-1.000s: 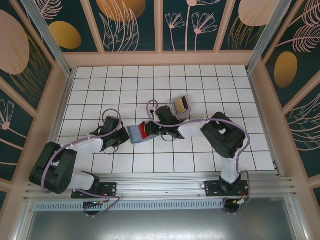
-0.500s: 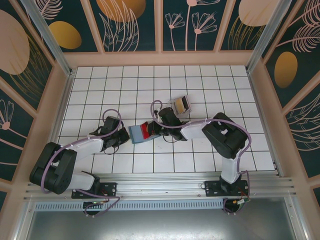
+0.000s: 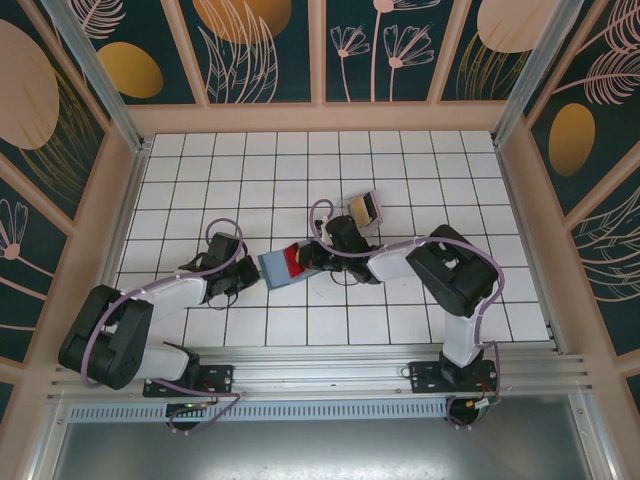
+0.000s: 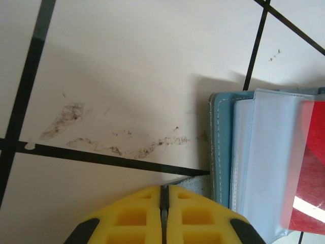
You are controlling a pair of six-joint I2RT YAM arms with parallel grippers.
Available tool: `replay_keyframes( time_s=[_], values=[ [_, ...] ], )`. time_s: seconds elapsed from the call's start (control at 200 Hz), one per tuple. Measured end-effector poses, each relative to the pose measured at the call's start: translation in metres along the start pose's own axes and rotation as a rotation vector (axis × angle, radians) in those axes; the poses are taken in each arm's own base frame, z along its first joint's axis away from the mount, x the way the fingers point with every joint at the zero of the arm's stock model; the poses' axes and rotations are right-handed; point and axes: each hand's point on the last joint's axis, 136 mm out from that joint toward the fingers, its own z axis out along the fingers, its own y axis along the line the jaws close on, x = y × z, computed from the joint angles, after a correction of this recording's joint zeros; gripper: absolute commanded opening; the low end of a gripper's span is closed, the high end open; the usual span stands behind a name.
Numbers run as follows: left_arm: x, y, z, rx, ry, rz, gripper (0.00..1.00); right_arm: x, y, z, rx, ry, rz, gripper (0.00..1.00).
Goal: Put the credit cards into the card holder
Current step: Insert the credit card into the card slot.
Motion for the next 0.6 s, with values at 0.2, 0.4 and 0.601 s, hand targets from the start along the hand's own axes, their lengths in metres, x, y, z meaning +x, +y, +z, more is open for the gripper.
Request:
replay_keyframes(
  time_s=[0.2, 0.4, 0.601],
  values=[
    [0.001, 0.0, 0.0, 0.0, 0.003, 0.001, 0.04, 0.0, 0.0, 0.0, 0.0, 0.001, -0.008, 0.0],
    [0.001, 0.001, 0.0, -0.003, 0.005, 0.0, 0.04, 0.007, 0.005, 0.004, 0.008, 0.03, -0.057, 0.0],
    [0.001, 0.001, 0.0, -0.003, 0.005, 0.0, 0.04, 0.01, 0.003, 0.005, 0.028, 0.044, -0.072, 0.0]
  ],
)
